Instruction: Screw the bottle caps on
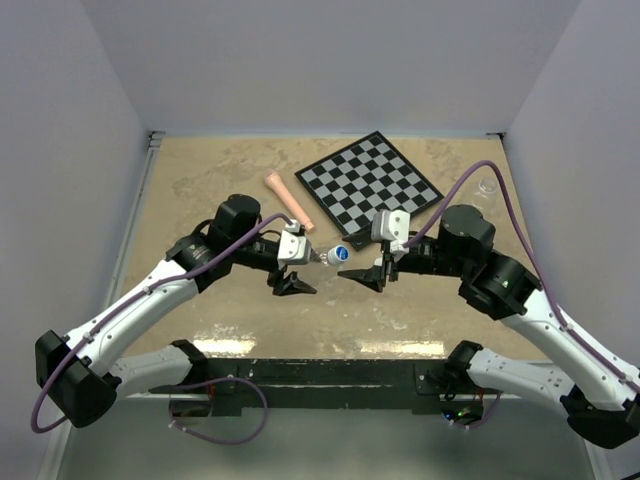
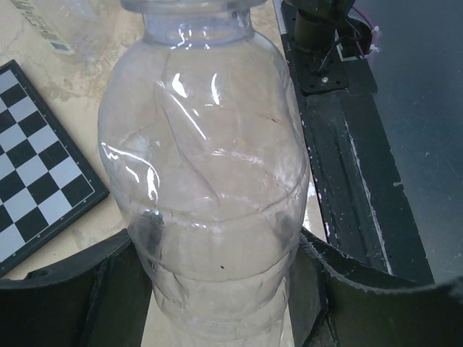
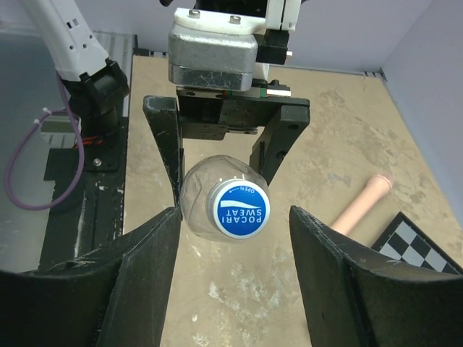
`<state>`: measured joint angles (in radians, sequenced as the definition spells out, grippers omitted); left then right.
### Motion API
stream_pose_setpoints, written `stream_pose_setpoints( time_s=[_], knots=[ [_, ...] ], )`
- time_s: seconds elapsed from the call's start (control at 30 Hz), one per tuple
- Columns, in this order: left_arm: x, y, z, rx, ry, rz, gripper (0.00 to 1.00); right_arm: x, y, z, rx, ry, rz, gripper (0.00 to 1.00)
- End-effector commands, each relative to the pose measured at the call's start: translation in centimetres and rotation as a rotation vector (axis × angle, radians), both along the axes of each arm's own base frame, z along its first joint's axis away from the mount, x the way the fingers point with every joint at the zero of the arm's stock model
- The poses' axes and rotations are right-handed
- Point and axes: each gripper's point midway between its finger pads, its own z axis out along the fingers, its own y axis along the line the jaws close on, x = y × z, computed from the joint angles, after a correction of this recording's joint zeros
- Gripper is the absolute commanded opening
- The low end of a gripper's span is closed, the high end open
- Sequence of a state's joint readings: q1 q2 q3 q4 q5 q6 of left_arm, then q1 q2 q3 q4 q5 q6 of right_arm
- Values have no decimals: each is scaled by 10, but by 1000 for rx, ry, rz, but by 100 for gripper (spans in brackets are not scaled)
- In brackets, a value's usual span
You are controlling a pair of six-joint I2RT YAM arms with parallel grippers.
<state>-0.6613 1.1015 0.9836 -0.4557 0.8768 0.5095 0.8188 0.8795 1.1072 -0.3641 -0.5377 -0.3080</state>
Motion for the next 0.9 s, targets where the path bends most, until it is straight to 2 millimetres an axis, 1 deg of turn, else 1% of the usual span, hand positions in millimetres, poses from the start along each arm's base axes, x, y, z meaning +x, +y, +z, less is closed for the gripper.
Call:
stream_pose_setpoints(
  time_s=[0.0,0.1,0.23,0.4,0.5,0.57,0.63,0.73,0.77,0.87],
  knots=[
    [-9,-1,8,-40,-25,-58,0,-11,4,22,43,-48,68,63],
    [-10,-2,9,-43,-22,-66,0,-14,7,22,48,-44,95,59],
    [-10,-1,8,-42,-19,-67,0,-14,9,21,51,-35,105,54],
    [-12,-1,9,-46,-23,-74,0,-13,13,20,51,-20,113,50],
    [-12,-1,8,-44,-18,-75,0,-13,15,19,53,-8,119,45],
    [-12,-1,8,-45,-20,-78,0,-12,16,19,55,-4,117,38],
    [-11,-2,8,-46,-23,-72,0,-11,16,19,59,3,113,27],
    [-4,-1,12,-48,-45,-33,0,-8,17,18,62,21,94,6],
    [-1,0,14,-47,-53,-11,0,-4,17,17,59,30,74,0],
    [13,1,21,-57,-98,77,0,7,18,10,46,75,8,0]
  ],
)
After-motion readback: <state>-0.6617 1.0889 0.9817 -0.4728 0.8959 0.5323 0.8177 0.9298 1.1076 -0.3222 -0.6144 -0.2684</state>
